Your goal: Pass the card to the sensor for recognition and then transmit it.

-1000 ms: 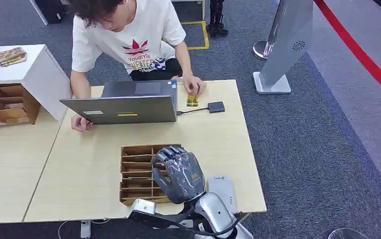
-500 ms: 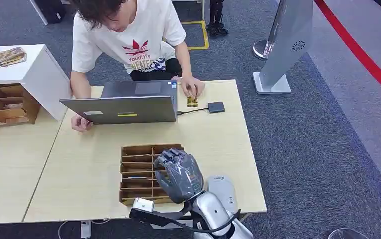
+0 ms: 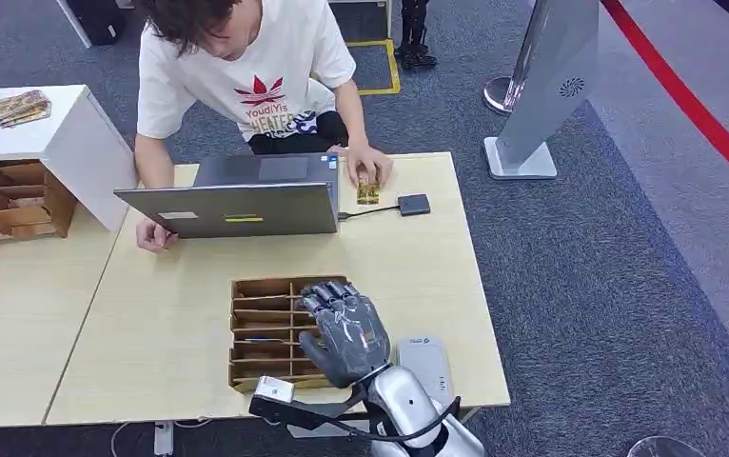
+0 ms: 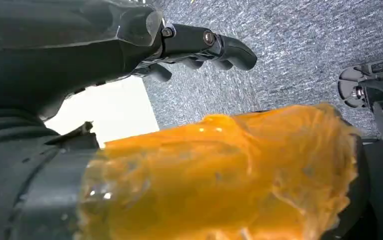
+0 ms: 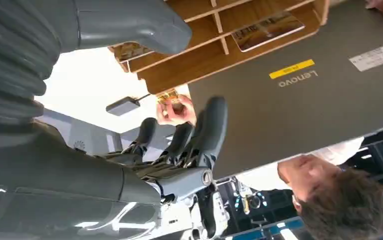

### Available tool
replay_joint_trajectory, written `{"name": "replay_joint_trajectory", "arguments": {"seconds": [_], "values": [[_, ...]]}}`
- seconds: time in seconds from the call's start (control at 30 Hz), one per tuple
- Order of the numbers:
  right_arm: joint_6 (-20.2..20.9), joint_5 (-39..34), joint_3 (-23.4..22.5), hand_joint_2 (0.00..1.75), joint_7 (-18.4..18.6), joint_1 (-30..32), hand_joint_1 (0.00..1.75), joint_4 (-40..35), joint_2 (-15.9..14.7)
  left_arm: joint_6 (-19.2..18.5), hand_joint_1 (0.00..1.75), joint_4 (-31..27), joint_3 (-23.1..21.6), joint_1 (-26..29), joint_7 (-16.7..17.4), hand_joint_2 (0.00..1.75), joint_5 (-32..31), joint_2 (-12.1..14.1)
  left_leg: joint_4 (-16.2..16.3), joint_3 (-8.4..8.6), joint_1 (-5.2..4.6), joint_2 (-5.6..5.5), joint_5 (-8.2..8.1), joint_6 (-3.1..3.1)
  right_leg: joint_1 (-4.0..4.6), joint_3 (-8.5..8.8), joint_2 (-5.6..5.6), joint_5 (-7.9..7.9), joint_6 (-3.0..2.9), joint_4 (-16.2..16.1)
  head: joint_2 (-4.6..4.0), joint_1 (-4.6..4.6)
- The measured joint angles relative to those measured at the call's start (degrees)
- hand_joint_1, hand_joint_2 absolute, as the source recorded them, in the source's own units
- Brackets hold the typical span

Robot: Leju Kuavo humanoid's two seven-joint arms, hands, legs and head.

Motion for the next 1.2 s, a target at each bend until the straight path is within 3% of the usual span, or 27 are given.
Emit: {"name": "replay_joint_trajectory", "arguments": {"seconds": [0.27,0.43,0.6,0.63,1.2], "values": [[0.0,0.9,0.0,1.75,0.6,-0.5,0.72,2.2,0.0,0.0,0.00,0.0,0.0,0.0,0.2,0.00,-0.2,0.0,0.0,0.00,0.00,0.00,0.00,0.00,0.00,0.00,0.00,0.00,0.00,0.0,0.00,0.00],[0.4,1.0,0.0,1.75,0.7,-1.0,0.87,3.6,0.4,0.0,0.00,0.0,0.0,0.0,0.4,0.00,-0.3,0.0,0.0,0.00,0.00,0.00,0.00,0.00,0.00,0.00,0.00,0.00,0.00,0.0,0.00,0.00],[0.6,1.2,-0.1,1.75,1.2,-1.9,0.87,5.6,1.0,0.0,0.00,0.0,0.0,0.0,0.5,0.00,-0.6,0.0,0.0,0.01,0.00,0.00,0.00,0.00,0.00,0.00,0.00,0.00,0.00,0.0,0.00,0.00],[0.6,1.2,-0.1,1.75,1.2,-2.0,0.98,5.9,1.1,0.0,0.00,0.0,0.0,0.0,0.5,0.00,-0.6,0.0,0.0,0.01,0.00,0.00,0.00,0.00,0.00,0.00,0.00,0.00,0.00,0.0,0.00,0.00],[0.3,1.4,-1.4,1.75,1.8,-3.4,1.03,10.3,1.9,0.0,0.00,0.0,0.0,0.0,0.5,0.00,-0.7,0.0,0.0,0.01,0.00,0.00,0.00,0.00,0.00,0.00,0.00,0.00,0.00,0.0,0.00,0.00]]}}
